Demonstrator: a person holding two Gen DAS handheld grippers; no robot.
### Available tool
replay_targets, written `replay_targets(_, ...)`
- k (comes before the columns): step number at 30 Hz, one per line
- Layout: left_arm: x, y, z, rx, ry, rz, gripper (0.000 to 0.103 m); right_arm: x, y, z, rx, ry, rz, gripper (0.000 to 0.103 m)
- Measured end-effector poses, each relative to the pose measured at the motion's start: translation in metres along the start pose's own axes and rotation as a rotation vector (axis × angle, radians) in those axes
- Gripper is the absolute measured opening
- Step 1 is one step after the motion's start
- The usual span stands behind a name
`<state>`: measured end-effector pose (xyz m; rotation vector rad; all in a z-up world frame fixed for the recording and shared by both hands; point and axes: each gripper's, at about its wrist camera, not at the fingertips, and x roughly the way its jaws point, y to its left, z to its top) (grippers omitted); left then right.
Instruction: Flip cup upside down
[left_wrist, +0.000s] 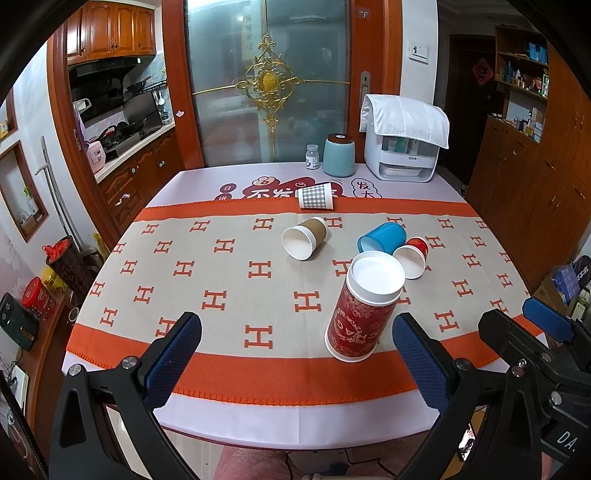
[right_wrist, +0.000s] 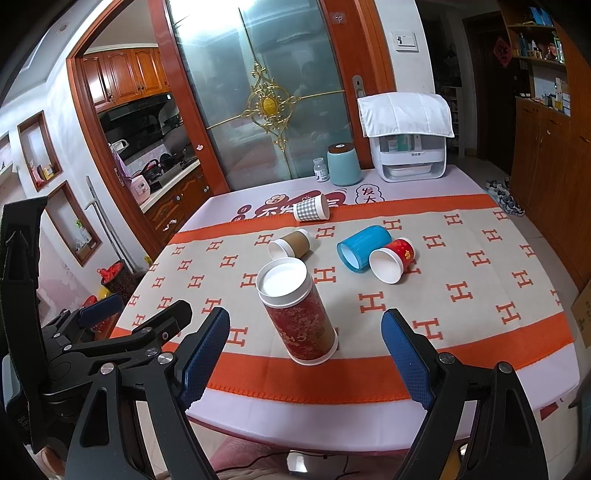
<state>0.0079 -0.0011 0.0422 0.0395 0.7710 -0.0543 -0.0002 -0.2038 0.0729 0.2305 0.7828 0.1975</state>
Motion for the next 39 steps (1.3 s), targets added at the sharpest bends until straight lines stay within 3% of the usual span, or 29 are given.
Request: replay_targets(39,0.0005,0.0028,-0.0023,-0.010,-0.011,0.007,0.102,0.0050,0.0006,-0.0010,0.008,0.006,-0.006,0.086)
